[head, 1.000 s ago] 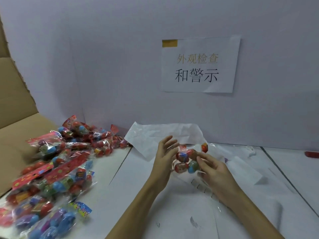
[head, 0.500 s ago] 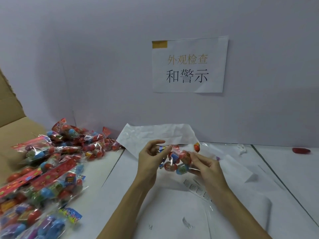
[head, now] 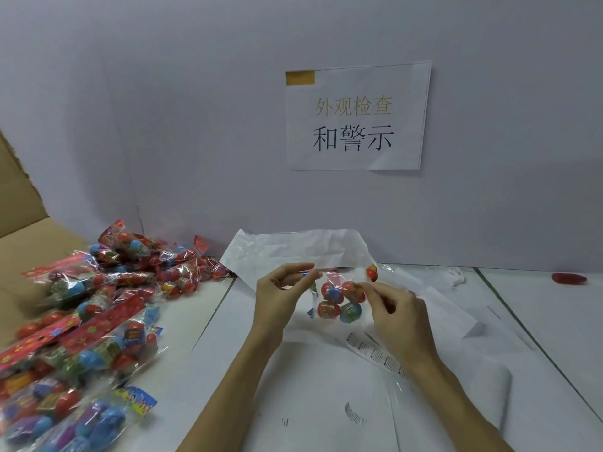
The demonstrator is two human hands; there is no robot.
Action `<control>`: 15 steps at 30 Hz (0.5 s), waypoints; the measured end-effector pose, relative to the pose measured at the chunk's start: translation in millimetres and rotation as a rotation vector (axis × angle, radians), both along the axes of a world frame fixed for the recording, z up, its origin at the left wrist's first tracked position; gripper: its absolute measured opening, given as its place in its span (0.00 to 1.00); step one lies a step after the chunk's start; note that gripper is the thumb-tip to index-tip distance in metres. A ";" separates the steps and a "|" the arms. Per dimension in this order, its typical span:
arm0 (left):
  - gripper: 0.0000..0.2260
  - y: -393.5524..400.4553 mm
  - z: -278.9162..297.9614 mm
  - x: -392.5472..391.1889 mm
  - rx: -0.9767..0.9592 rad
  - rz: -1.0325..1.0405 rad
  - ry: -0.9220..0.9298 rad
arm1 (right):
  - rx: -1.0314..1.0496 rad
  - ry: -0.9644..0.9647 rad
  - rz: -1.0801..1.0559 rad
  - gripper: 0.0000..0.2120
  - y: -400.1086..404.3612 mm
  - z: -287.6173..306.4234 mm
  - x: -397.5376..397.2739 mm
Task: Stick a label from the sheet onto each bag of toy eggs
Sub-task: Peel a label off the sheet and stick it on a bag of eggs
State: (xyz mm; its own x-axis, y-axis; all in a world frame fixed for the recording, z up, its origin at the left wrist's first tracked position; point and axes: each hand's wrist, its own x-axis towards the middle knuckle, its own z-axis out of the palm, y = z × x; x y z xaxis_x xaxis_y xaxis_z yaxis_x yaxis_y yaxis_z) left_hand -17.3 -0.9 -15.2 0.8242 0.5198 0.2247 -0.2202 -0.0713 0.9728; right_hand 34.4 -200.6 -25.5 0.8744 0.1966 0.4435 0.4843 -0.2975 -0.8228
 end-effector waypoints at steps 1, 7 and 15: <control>0.14 -1.0 -0.4 0.3 -0.002 0.013 -0.002 | 0.062 0.030 0.035 0.11 -0.8 0.9 1.0; 0.38 -4.3 2.7 2.5 -0.406 -0.216 0.242 | 0.331 0.129 0.378 0.14 -8.0 5.9 4.9; 0.16 -3.5 -3.0 1.6 -0.236 -0.361 0.123 | 0.433 0.299 0.461 0.09 -4.5 10.4 0.2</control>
State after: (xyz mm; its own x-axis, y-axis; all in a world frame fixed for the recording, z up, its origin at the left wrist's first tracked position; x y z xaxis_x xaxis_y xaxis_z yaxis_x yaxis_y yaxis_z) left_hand -15.7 -4.4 -18.2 0.9754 0.2190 0.0238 -0.0723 0.2160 0.9737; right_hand 34.6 -205.1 -15.1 0.8410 0.4368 0.3193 0.2168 0.2688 -0.9385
